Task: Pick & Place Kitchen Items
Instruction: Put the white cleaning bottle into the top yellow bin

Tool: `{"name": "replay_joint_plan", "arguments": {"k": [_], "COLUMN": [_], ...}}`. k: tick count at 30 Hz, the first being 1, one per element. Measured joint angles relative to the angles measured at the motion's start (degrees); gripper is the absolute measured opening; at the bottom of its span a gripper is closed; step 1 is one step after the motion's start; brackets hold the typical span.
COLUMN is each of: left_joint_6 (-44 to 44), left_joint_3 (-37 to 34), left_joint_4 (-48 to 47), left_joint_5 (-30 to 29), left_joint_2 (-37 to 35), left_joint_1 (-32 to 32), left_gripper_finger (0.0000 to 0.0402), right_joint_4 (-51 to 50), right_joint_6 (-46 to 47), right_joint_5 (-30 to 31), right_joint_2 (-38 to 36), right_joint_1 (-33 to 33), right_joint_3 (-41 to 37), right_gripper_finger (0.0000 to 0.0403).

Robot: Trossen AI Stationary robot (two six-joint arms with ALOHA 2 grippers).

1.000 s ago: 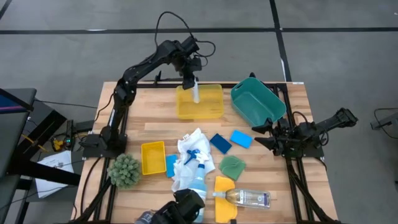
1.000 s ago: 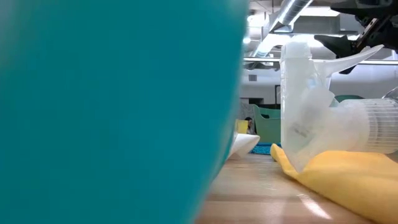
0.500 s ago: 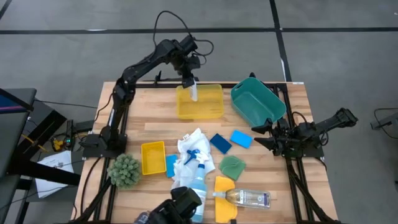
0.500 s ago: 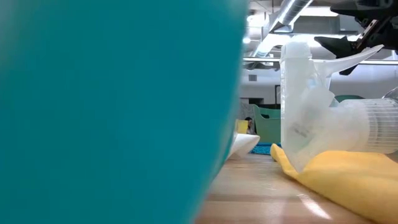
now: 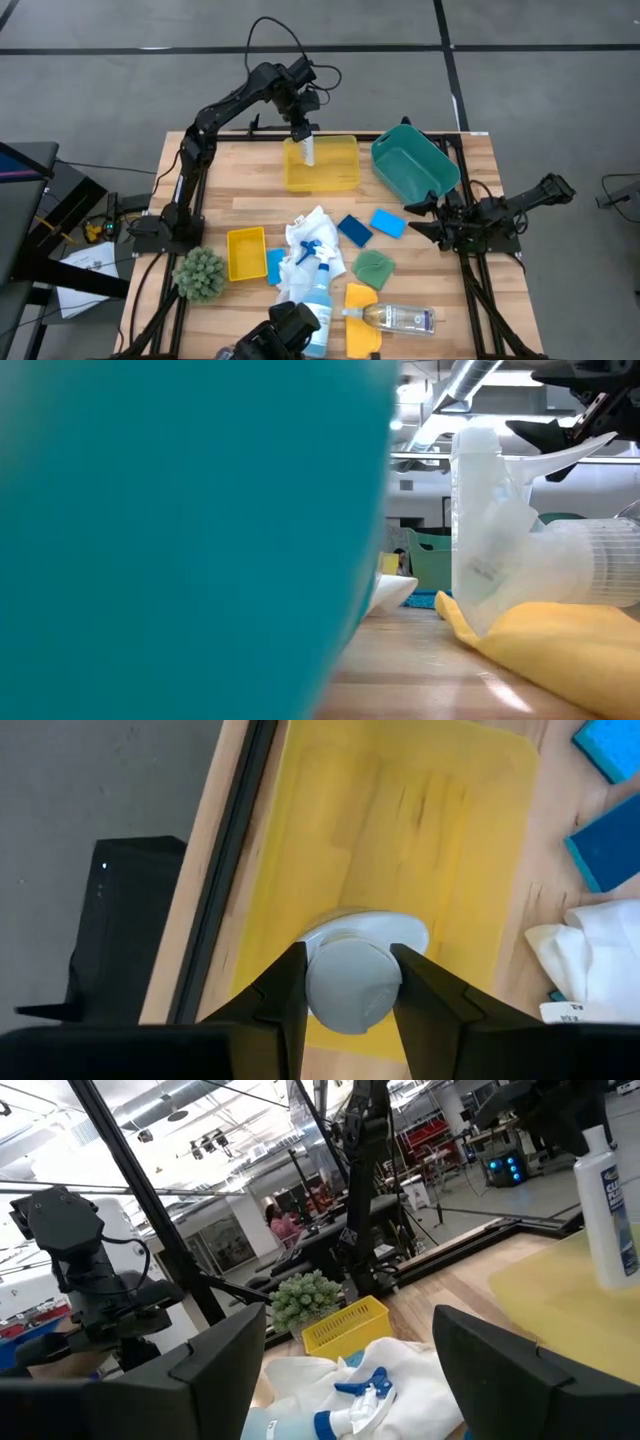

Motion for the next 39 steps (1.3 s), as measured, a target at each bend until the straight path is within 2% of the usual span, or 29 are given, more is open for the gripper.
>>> {"name": "replay_joint_plan", "arguments": {"k": [7, 10, 17, 21, 28, 39], "left_joint_6": [-1.52, -1.81, -2.44, -3.06, -2.66, -2.81], "left_joint_3": [-1.91, -8.75, -30.30, -36.92, -36.84, -36.89], "left_joint_4": [2.14, 6.54, 21.23, 24.69, 26.15, 25.77], "left_joint_5": [0.17, 0.25, -1.03, -2.25, -4.26, -4.14], "left_joint_2": [-3.99, -8.23, -20.97, -23.86, -22.68, -21.78], "left_joint_1": [0.11, 0.31, 0.95, 2.03, 2.23, 2.15], "left_gripper_finger": [0.0109, 0.0109, 0.0109, 0.0109, 0.0109, 0.0109], "right_joint_4": [-1.25, -1.25, -0.52, 0.45, 4.38, 3.99], "right_joint_6": [1.02, 1.02, 1.00, 0.98, -0.55, -0.97], "right_joint_5": [-0.02, -0.02, 0.02, 0.07, 0.22, -0.38], "right_joint_2": [-0.02, -0.02, -0.02, -0.02, -0.02, -0.02], "right_joint_1": [0.00, 0.00, 0.00, 0.00, -0.04, -2.66], "right_joint_3": [0.00, 0.00, 0.00, 0.00, 0.00, 0.00], "right_gripper_finger": [0.0278, 0.0278, 0.0278, 0.0278, 0.0278, 0.0278]}}
